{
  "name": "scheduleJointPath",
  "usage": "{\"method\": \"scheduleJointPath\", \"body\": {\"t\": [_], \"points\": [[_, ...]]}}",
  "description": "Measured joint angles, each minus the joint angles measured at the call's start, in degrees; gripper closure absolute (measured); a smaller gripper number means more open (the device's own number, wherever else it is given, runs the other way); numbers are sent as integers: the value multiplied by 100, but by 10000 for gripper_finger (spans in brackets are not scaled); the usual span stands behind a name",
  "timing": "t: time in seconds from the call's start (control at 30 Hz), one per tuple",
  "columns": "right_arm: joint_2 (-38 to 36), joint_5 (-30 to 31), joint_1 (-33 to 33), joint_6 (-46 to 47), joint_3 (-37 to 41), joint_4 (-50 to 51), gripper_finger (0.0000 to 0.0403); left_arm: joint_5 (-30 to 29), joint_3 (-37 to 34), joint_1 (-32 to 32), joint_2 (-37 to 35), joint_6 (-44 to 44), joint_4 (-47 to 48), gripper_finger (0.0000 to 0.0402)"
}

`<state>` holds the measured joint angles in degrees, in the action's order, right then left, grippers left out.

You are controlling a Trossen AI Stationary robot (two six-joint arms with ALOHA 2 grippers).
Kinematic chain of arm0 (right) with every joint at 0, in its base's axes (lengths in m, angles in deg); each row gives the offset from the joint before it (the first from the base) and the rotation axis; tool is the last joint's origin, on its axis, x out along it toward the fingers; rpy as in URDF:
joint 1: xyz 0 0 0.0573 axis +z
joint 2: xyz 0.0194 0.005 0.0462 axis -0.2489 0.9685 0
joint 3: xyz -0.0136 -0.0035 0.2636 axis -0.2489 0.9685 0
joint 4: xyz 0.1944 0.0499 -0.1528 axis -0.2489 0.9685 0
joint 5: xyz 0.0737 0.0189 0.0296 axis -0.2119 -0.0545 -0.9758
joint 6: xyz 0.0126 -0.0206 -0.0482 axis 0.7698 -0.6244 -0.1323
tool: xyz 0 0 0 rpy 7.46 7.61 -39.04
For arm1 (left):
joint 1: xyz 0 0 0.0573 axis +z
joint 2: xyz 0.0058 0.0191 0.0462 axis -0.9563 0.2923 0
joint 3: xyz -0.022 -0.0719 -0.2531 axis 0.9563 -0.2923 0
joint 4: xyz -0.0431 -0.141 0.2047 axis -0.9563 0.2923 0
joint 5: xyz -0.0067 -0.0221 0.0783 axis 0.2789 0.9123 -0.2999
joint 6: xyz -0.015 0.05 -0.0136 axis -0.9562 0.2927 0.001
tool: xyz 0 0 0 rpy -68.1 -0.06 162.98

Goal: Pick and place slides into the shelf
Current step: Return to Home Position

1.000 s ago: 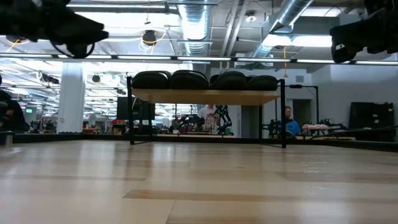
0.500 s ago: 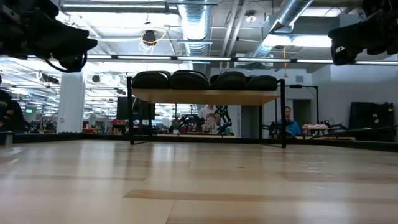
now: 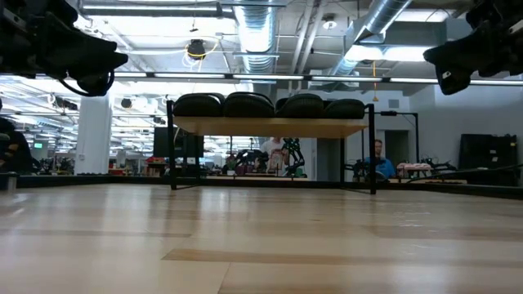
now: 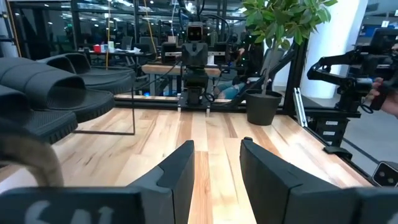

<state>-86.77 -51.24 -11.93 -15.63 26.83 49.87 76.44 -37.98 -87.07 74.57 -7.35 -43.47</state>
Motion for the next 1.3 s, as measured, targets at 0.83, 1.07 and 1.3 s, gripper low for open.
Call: {"method": "scheduleJointPath", "body": {"t": [0.83, 1.07, 1.3], "points": [[0, -2, 1, 2, 0, 654, 403, 2, -13, 0, 0, 286, 1, 285], [2, -2, 2, 2, 0, 654, 403, 3, -13, 0, 0, 293, 2, 285], [0, -4, 0, 4, 0, 654, 403, 4, -15, 0, 0, 267, 2, 285]]}}
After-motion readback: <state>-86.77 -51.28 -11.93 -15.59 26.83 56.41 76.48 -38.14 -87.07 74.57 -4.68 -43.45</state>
